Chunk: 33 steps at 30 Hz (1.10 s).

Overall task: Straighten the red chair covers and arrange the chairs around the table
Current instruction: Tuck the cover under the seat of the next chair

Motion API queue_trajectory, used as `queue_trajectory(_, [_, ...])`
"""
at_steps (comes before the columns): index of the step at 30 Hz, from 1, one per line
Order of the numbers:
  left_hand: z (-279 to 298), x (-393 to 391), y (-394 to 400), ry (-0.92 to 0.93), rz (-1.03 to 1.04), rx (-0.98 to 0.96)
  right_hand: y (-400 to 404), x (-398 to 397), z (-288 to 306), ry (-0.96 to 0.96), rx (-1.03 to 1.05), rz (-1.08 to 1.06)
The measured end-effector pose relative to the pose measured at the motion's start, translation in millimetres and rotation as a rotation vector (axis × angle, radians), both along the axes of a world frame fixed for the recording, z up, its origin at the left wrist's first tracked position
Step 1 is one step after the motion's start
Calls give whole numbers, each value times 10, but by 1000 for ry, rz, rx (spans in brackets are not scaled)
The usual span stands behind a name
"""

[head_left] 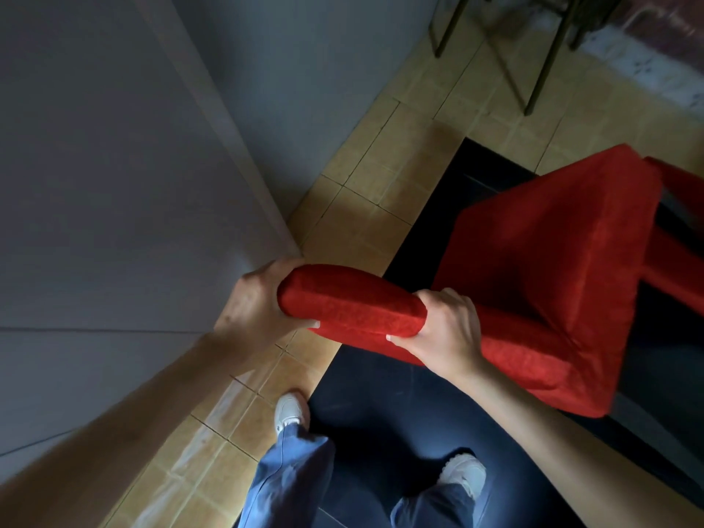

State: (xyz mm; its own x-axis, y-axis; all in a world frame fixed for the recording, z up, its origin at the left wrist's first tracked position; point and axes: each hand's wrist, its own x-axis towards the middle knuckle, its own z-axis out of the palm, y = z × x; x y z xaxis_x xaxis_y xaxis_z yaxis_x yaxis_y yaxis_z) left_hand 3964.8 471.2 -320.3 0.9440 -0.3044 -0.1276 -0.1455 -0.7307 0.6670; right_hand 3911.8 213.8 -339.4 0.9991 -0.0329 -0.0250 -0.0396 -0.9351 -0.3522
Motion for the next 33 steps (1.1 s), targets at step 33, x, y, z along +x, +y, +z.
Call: queue_trajectory(33, [1070,494,-977,46,-269,341,-980,-225,1068,-36,96,-235])
